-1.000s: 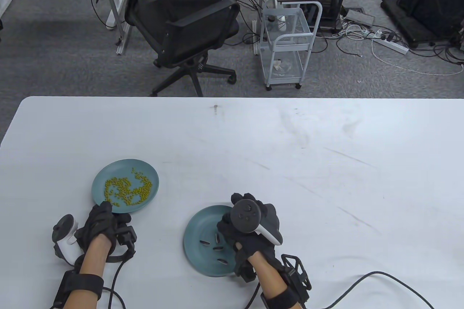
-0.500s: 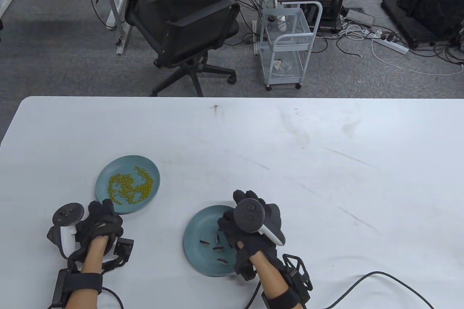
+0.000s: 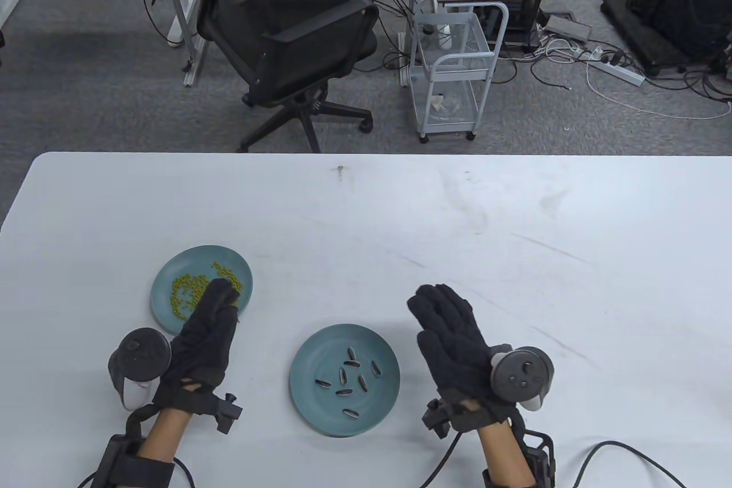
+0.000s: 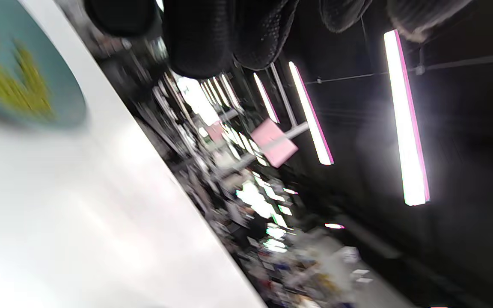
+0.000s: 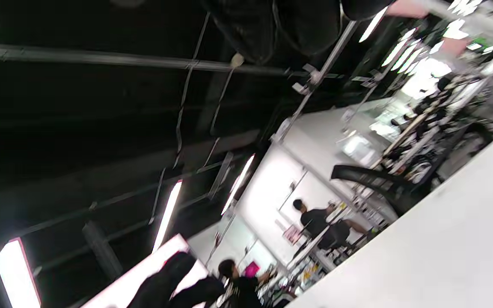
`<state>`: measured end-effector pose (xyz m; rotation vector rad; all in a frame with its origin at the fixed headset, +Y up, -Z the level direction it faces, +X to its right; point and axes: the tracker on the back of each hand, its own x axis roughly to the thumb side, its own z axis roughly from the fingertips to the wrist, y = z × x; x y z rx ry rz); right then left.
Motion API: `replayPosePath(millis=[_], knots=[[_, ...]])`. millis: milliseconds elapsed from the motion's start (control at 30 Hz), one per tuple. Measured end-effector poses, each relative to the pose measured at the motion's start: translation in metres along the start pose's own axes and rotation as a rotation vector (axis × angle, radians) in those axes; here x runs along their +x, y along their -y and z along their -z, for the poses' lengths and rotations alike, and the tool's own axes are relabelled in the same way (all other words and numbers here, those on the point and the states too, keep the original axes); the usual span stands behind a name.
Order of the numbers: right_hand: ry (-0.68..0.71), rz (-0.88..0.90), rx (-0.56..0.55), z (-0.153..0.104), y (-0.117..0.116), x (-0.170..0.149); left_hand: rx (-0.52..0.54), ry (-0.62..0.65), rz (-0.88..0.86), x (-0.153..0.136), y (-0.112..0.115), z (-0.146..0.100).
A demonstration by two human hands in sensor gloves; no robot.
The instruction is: Pick sunflower seeds with hand pinch into plate
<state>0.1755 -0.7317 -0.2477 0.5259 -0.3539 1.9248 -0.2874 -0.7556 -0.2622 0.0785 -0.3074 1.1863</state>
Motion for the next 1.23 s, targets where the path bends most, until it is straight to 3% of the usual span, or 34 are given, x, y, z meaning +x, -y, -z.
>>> replayPosePath(millis=[100, 167, 500, 833, 1233], knots=[[-0.133, 0.038, 0.059, -0.016, 0.014, -0.034, -0.141, -0.084, -0.051, -0.017, 0.016, 0.003], [-0.203, 0.082, 0.097, -0.019, 0.016, -0.044, -0.146, -0.119, -0.01, -0.022, 0.02, 0.005], [-0.194, 0.059, 0.249, -0.012, -0.013, -0.038, -0.167, -0.124, 0.077, -0.023, 0.025, 0.007], [-0.199, 0.069, 0.249, -0.013, -0.017, -0.038, -0.139, -0.124, 0.079, -0.023, 0.02, 0.006], [-0.205, 0.071, 0.248, -0.015, -0.016, -0.038, -0.178, -0.142, 0.087, -0.028, 0.025, 0.008]])
